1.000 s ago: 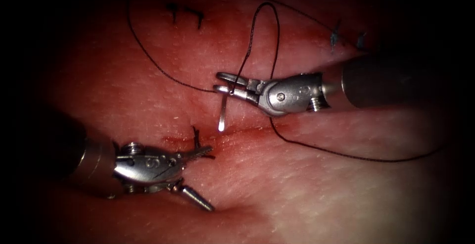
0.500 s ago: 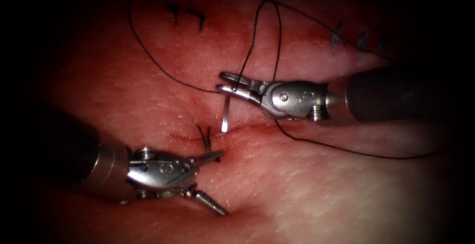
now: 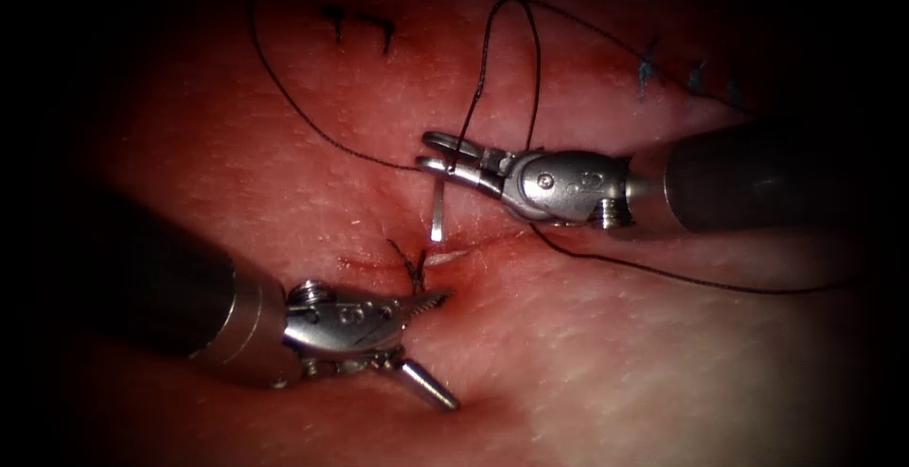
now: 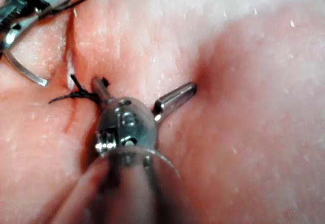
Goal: Wound Closure
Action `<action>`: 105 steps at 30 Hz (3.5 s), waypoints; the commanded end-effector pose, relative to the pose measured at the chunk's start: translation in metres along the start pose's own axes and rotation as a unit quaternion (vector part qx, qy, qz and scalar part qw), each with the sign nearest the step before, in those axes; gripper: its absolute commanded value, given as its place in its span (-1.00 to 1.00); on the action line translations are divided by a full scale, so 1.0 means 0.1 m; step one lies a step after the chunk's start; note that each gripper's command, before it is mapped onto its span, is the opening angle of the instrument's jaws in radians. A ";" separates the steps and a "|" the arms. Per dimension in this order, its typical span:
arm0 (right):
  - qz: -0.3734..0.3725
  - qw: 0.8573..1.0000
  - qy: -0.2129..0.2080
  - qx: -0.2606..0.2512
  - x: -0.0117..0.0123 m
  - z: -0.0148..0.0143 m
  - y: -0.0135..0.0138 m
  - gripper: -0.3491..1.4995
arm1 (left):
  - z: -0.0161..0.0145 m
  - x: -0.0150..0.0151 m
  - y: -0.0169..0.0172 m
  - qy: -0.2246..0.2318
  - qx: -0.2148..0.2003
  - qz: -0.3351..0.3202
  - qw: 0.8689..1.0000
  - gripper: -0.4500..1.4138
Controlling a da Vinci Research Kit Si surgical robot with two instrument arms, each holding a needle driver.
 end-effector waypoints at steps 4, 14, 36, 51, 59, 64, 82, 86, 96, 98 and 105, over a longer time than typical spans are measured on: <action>0.001 1.000 0.000 -0.001 -0.005 0.007 -0.001 -1.00 | 0.012 0.030 -0.001 0.020 0.008 -0.027 0.999 0.57; 0.027 1.000 0.003 -0.001 -0.004 0.008 -0.002 -1.00 | 0.010 0.054 0.003 0.034 0.015 -0.048 0.998 0.55; 0.321 0.943 -0.016 0.084 -0.024 0.013 -0.028 -1.00 | -0.021 0.074 0.010 0.034 0.013 -0.053 0.998 0.57; 0.482 0.869 -0.013 0.111 -0.011 0.009 0.001 -1.00 | -0.028 0.071 0.007 0.030 0.008 -0.054 0.998 0.57; 0.556 0.817 0.013 0.154 -0.009 0.020 -0.014 -1.00 | -0.032 0.066 0.005 0.030 0.007 -0.059 0.998 0.57; 0.598 0.785 0.004 0.160 -0.006 0.017 -0.023 -1.00 | -0.033 0.064 0.004 0.030 0.008 -0.057 0.998 0.57; 0.674 0.717 -0.043 0.171 0.003 0.002 -0.069 -1.00 | -0.033 0.063 0.004 0.029 0.006 -0.057 0.998 0.57; 0.674 0.716 -0.045 0.175 0.004 0.002 -0.071 -1.00 | -0.034 0.063 0.004 0.029 0.006 -0.058 0.998 0.57; 0.696 0.697 -0.093 0.148 -0.011 -0.008 -0.103 -1.00 | -0.036 0.062 0.004 0.026 0.004 -0.058 0.998 0.57; 0.702 0.688 -0.103 0.150 -0.015 -0.015 -0.112 -1.00 | -0.037 0.061 0.004 0.026 0.004 -0.058 0.998 0.57; 0.718 0.667 -0.124 0.155 -0.023 -0.040 -0.148 -1.00 | -0.037 0.061 0.004 0.024 0.004 -0.058 0.998 0.57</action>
